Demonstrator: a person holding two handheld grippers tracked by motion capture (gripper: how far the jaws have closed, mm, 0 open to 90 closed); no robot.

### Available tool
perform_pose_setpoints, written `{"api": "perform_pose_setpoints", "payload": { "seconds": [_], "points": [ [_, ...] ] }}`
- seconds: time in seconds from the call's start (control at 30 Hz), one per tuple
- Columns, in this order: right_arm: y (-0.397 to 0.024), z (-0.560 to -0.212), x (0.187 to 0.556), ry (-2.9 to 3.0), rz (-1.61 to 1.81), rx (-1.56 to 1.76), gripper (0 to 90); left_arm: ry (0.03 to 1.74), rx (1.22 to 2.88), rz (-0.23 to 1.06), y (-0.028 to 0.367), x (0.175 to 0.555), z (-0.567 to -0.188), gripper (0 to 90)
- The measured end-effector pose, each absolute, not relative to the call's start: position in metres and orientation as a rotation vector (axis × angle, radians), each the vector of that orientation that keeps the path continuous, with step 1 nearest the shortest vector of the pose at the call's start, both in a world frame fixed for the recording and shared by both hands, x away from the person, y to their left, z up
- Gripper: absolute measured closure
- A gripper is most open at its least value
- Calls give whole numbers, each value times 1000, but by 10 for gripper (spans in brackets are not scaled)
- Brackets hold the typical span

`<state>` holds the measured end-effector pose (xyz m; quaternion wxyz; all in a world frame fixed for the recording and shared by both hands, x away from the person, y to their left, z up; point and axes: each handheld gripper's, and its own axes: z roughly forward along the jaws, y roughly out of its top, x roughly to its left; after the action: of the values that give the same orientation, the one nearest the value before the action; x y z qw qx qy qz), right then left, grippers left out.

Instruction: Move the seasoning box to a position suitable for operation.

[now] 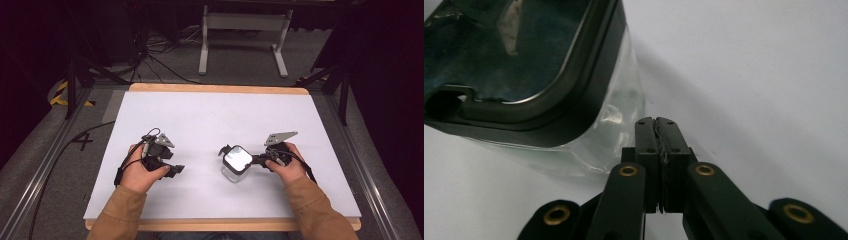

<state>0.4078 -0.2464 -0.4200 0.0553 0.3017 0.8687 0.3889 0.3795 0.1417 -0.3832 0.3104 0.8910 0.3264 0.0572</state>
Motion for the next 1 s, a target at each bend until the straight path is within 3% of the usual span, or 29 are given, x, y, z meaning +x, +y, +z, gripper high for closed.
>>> {"api": "perform_pose_setpoints", "payload": {
  "seconds": [1.0],
  "points": [
    [-230, -412, 375, 2799, 1084, 765, 900, 785, 2388, 122, 121, 389, -384, 362]
  ]
}}
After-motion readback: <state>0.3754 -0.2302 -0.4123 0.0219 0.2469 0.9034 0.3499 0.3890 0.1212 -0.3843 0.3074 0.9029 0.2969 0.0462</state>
